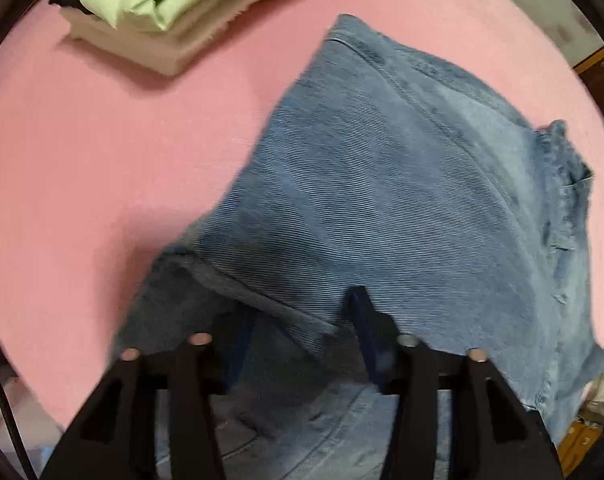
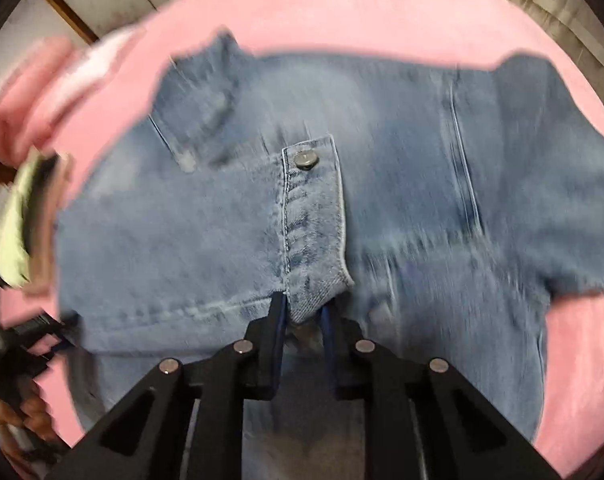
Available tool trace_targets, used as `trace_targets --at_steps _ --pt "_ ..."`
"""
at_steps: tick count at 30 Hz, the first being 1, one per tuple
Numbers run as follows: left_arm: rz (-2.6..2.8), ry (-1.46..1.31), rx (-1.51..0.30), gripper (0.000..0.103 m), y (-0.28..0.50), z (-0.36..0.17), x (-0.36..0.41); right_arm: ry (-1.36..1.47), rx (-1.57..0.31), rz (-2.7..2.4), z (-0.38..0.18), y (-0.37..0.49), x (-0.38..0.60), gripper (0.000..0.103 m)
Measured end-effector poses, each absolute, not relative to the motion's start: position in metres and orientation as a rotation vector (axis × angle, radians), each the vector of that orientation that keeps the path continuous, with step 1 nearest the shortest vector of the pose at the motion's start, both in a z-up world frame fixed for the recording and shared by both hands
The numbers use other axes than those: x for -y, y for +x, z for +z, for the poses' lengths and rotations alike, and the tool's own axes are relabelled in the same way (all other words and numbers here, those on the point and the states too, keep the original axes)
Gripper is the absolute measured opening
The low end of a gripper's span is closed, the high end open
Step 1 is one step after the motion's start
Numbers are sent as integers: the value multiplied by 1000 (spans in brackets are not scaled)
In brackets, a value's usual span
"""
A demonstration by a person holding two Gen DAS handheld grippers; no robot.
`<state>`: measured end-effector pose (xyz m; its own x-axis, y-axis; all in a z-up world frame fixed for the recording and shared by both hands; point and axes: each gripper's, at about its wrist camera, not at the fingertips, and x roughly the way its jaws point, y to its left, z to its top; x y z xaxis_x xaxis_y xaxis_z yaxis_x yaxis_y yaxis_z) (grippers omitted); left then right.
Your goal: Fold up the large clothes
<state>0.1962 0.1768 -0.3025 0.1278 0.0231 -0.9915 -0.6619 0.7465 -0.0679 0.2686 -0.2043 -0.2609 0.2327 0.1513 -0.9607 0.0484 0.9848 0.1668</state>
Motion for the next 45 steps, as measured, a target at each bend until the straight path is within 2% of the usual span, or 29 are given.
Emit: trace_targets --at_steps 5,8,10,11,12,14,17,21,25,27,30,32,35,38,42,45 --pt "579 -271 -1293 59 185 -262 -160 -56 -1160 -120 -226 257 194 25" --pt "394 -212 -1242 59 184 -243 -137 69 -1105 26 -215 258 190 25" --pt "257 -241 -1252 49 189 -245 -124 197 -1166 201 -226 264 179 24" --pt "218 -249 -1269 35 195 -250 -117 258 -1216 286 -235 268 169 17" --pt "195 -251 -1301 25 202 -259 -111 316 -1283 373 -247 274 156 2" --pt "167 -260 -1371 12 218 -279 -102 435 -1348 517 -268 278 132 0" --pt "191 -272 -1474 11 236 -308 -96 523 -1403 616 -294 280 104 0" --pt "229 -268 -1463 11 242 -310 -110 352 -1374 548 -301 280 109 0" --pt "515 48 -1442 11 229 -312 -155 362 -1310 344 -295 279 187 0" --pt "530 -25 -1446 12 219 -316 -180 372 -1286 202 -290 269 234 0" --pt "486 -133 -1436 12 214 -318 -200 357 -1242 155 -277 266 246 0" --pt "492 -101 -1424 11 218 -313 -197 200 -1182 44 -260 262 221 0" --pt "356 -197 -1341 11 226 -296 -178 314 -1123 270 -251 263 182 0" --pt "166 -270 -1329 11 242 -294 -159 464 -1186 509 -266 277 129 0" --pt "120 -237 -1330 11 275 -319 -152 376 -1225 612 -296 294 57 0" --pt "107 -289 -1279 11 294 -324 -165 430 -1206 539 -310 315 51 0"
